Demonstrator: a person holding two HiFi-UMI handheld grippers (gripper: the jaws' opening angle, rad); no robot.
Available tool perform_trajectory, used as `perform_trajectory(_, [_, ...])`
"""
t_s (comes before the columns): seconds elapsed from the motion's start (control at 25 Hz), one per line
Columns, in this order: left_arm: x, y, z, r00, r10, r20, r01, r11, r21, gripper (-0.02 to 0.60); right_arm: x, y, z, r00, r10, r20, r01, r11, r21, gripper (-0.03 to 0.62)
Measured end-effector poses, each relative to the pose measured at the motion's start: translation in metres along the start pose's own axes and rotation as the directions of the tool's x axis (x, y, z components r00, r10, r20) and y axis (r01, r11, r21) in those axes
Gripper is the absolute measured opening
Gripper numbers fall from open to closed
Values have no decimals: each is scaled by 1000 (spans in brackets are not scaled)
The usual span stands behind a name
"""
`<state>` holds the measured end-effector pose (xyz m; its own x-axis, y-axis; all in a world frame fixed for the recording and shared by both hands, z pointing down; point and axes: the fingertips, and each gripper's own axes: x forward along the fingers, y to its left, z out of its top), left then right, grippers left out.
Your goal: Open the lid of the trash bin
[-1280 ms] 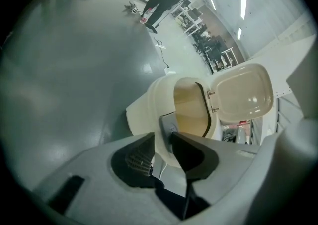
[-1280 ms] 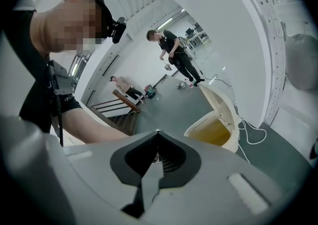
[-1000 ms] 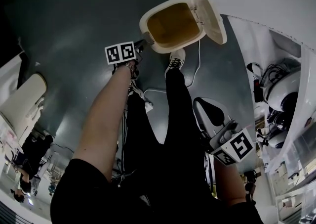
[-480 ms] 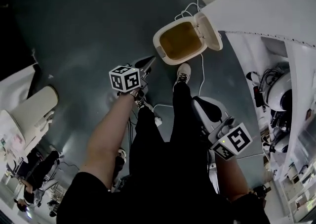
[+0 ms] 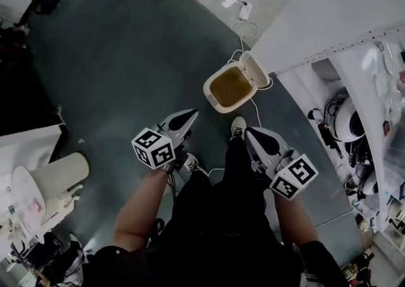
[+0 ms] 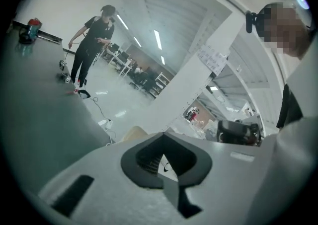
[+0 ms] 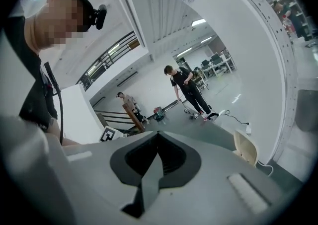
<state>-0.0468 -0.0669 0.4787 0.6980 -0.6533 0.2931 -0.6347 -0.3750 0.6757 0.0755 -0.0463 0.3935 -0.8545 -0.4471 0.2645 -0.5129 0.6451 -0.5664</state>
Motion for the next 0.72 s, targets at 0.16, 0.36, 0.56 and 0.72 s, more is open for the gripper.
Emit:
perform_trajectory(0.16, [-47, -55, 31, 996, -68, 62, 65, 997, 48, 2, -7, 39, 17, 998, 7, 67, -7, 1000, -7, 8])
perform_trajectory(0.36, [-99, -115, 58, 982, -158, 103, 142, 980, 141, 2, -11, 91, 36, 992, 32, 123, -26, 998, -55, 8])
perform_trajectory(0.56, [-143, -163, 60, 969, -228, 97, 199, 950, 241, 2, -15, 147, 42, 986, 77, 147, -59, 991, -119, 8])
perform_trajectory(0.72, [-163, -187, 54, 959, -270, 88, 235, 928, 288, 1, -16, 179, 36, 984, 109, 144, -87, 984, -153, 8])
